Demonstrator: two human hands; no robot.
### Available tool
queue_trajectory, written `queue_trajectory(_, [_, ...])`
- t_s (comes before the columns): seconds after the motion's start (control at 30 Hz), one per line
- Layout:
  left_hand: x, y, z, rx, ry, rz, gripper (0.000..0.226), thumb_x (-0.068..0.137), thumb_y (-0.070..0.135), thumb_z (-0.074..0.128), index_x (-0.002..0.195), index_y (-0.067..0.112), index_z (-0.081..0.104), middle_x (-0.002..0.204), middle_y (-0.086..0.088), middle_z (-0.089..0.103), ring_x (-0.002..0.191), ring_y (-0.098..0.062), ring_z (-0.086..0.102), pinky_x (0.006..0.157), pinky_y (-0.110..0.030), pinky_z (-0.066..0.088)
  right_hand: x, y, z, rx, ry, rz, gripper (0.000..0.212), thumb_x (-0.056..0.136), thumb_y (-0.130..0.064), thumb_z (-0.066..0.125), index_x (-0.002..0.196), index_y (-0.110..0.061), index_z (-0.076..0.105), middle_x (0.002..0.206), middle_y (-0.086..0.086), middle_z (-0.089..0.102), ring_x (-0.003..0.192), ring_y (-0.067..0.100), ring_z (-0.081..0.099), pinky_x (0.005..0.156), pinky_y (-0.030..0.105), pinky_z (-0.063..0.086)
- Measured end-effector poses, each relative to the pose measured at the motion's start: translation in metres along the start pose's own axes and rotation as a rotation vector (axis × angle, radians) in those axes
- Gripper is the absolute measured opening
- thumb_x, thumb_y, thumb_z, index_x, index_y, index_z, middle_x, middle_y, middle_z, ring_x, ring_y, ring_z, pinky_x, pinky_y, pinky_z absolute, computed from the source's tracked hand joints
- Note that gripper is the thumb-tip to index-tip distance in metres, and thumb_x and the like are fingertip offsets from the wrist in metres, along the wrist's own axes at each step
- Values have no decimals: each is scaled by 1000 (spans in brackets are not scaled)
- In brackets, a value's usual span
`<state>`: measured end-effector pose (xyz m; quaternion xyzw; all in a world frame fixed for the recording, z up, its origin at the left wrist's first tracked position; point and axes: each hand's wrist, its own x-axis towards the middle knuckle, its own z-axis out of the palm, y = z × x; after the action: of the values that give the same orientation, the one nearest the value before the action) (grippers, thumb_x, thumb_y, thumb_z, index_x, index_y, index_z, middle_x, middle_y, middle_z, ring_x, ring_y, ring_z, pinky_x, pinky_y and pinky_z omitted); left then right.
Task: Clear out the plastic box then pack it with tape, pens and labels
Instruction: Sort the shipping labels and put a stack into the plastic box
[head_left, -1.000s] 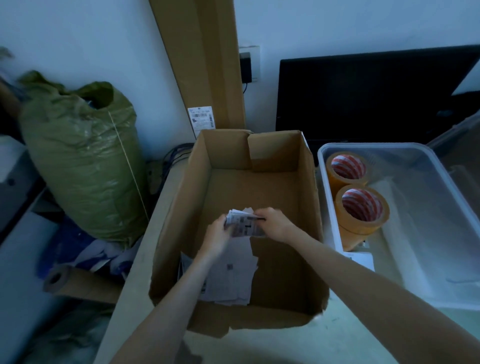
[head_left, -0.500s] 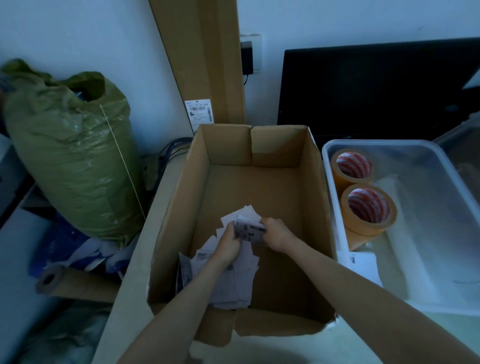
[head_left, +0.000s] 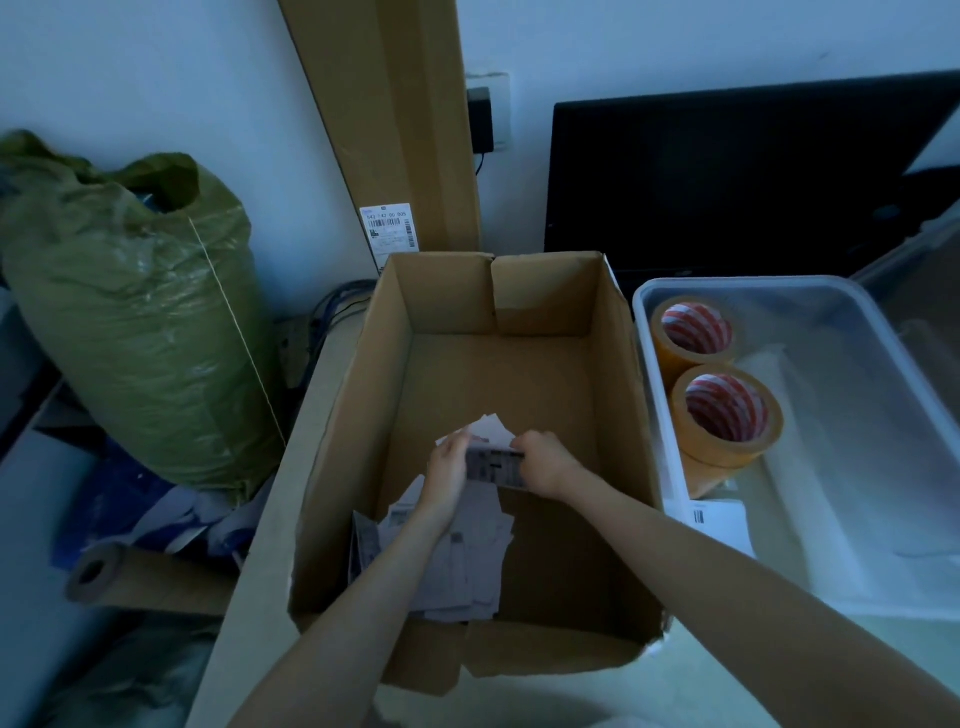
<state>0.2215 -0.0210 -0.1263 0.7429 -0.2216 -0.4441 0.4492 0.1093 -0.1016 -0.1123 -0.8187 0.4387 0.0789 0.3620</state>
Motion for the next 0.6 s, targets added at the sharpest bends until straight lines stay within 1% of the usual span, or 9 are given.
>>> queue_trajectory(0.07, [-3,20,3,-14,40,-25,36,97,44,43,99,16,65,101,-11,64,93,-24,61,87,-42,49,-4,-4,-14,52,44,-14,18,94,-10,51,110,-7,60,106,11,60,89,19,58,69,24,48])
queue_trajectory(0.17, [-15,51,7,41,84,75,19,98,31,43,98,22,60,105,-9,61,91,-19,59,85,-40,52,-24,-8,-43,116,107,-88,19,95,-11,49,110,-10,61,105,9,61,92,19,61,64,20,49])
queue_trajectory(0.23, [-29,70,11,51,59,157,23,100,27,39,101,22,61,103,-6,61,89,-14,58,74,-29,53,-47,-7,-67,153,156,-151,15,97,-13,48,103,-15,61,99,6,61,91,18,61,62,19,50])
queue_trajectory(0.33, [-60,93,18,104,-19,269,29,102,29,36,103,19,63,89,2,62,76,0,59,55,-9,46,-91,6,-102,202,207,-211,12,95,-16,52,89,-23,59,86,-4,60,83,10,59,60,16,43])
queue_trajectory(0.37, [-72,98,23,109,-66,290,30,102,30,36,100,20,64,85,3,63,72,3,60,55,-6,45,-108,14,-113,249,213,-218,13,94,-15,55,86,-24,60,83,-7,62,82,8,60,61,16,44])
queue_trajectory(0.4, [-82,101,27,121,-119,313,31,102,31,36,97,21,65,83,2,64,70,4,61,61,-7,47,-122,23,-121,318,203,-227,15,92,-14,58,82,-25,61,80,-10,64,79,6,62,62,17,46])
queue_trajectory(0.47, [-100,103,37,185,-239,349,34,102,34,35,94,24,66,82,-1,66,76,2,62,77,-17,47,-147,45,-132,503,135,-220,18,90,-6,61,79,-21,63,70,-12,67,71,1,65,60,16,48])
queue_trajectory(0.5, [-106,102,43,200,-289,354,34,102,35,34,94,24,66,83,1,67,80,0,63,81,-19,46,-158,57,-135,584,101,-196,16,89,-2,60,80,-14,64,65,-12,68,66,0,65,57,14,48])
queue_trajectory(0.6, [-117,97,60,144,-360,336,31,102,28,37,94,21,66,84,7,71,85,-5,66,79,-17,49,-177,102,-140,683,32,-108,6,90,3,57,89,6,63,63,-7,66,59,4,60,51,16,43])
